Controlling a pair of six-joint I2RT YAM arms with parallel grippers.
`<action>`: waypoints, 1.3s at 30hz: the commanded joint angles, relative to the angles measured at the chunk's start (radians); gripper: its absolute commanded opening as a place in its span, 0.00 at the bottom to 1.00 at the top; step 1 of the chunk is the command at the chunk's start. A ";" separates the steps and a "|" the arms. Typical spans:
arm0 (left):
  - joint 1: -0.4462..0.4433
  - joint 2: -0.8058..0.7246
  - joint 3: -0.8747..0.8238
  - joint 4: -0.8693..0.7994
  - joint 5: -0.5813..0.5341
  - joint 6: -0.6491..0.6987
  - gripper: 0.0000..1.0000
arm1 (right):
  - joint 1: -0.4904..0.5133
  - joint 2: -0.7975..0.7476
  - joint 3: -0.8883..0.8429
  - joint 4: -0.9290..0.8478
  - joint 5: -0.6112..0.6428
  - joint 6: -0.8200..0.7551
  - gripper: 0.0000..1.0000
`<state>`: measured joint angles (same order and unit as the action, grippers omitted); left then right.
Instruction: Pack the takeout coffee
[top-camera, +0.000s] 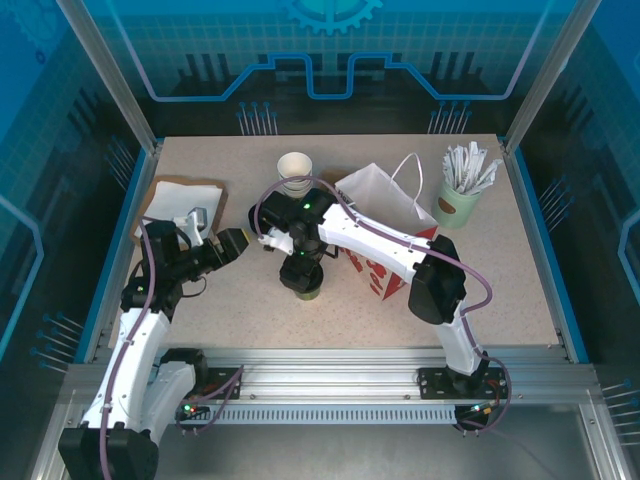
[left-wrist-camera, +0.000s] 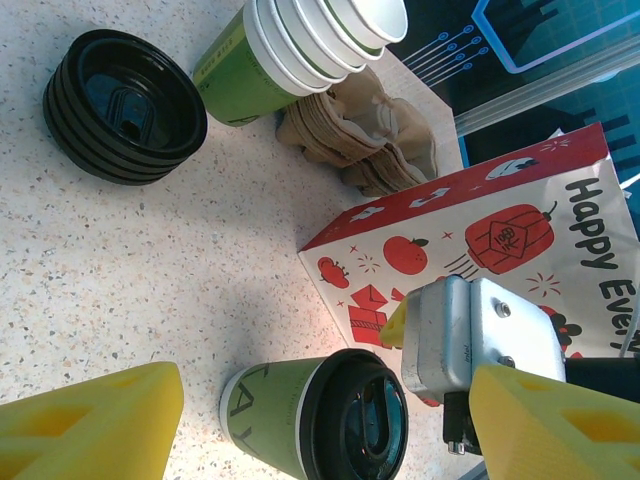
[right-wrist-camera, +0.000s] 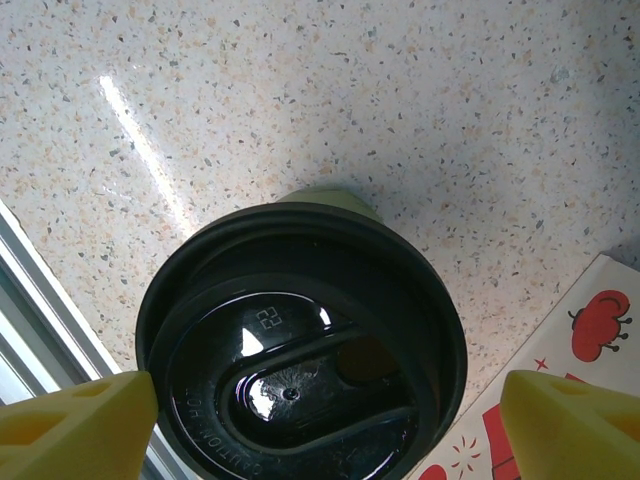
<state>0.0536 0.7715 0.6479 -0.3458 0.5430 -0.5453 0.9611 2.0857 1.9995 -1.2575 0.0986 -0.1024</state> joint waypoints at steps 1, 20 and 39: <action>0.009 0.000 -0.011 0.025 0.034 -0.008 0.77 | -0.003 0.001 0.024 -0.034 0.016 0.001 0.90; 0.011 0.002 -0.013 0.036 0.044 -0.012 0.77 | -0.006 0.023 0.042 -0.037 0.009 0.008 0.90; 0.010 0.008 -0.019 0.047 0.066 -0.018 0.77 | 0.000 0.051 0.035 -0.040 0.025 0.014 0.77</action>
<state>0.0536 0.7792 0.6380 -0.3084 0.5751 -0.5518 0.9550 2.1212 2.0182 -1.2678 0.1154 -0.0944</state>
